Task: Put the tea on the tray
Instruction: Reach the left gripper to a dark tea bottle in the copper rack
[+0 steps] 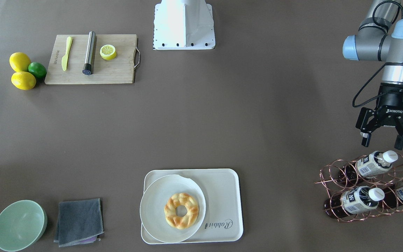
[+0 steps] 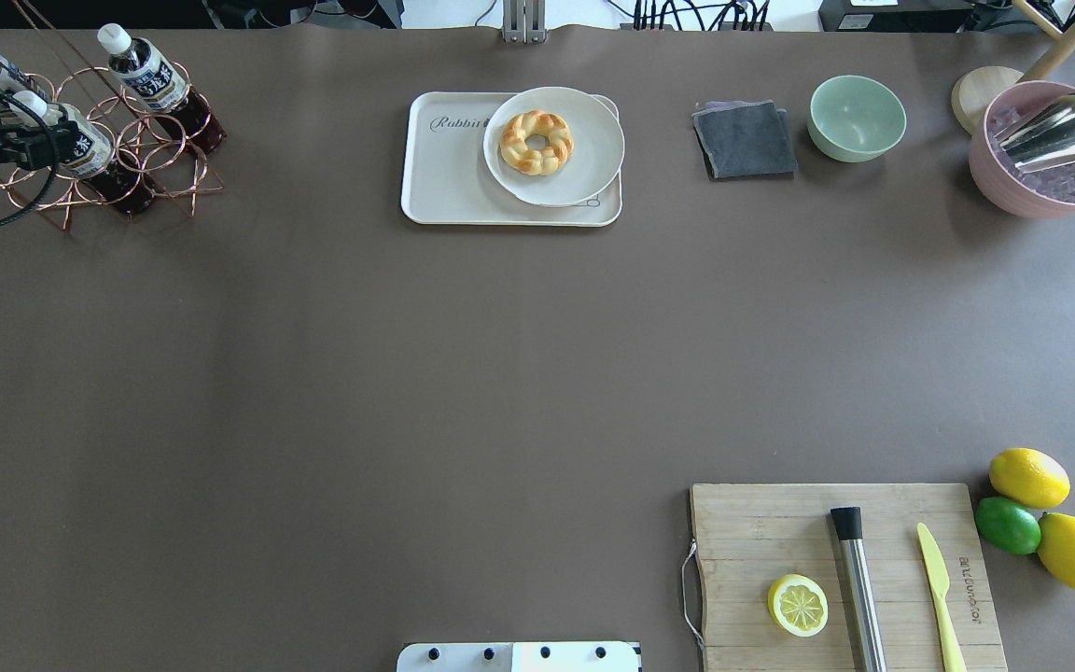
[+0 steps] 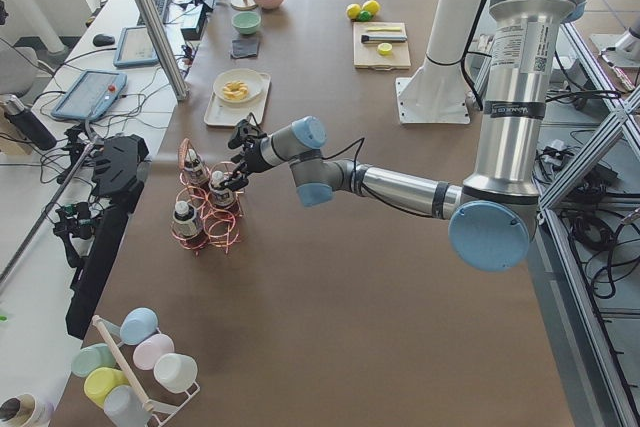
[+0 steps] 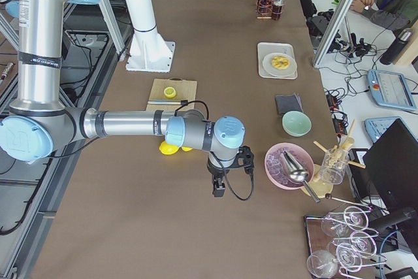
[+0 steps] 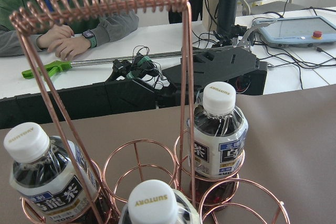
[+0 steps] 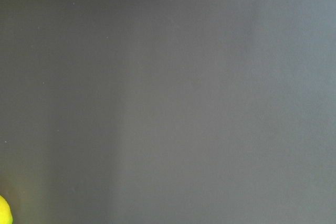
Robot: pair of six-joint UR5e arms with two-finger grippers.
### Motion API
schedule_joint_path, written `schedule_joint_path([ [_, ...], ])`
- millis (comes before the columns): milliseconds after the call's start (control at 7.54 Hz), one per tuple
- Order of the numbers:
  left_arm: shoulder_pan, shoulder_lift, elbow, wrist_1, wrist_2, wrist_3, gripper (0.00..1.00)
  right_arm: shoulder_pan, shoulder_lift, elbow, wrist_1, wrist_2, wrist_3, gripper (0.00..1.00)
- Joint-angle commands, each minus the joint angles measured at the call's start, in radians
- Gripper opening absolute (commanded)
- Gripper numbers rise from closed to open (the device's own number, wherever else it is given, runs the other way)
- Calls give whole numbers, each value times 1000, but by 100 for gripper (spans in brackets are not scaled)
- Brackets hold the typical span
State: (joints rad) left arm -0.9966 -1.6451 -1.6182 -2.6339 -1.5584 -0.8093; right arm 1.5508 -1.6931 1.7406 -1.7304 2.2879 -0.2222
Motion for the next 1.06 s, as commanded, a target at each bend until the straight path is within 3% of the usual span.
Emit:
schedule_joint_path([
  [0,-13,-8,20,2,-2,18,92,0,3,0,0,5,0,100],
  [928,-28,-19,41,0,1,41,91,0,3,0,0,5,0,100],
])
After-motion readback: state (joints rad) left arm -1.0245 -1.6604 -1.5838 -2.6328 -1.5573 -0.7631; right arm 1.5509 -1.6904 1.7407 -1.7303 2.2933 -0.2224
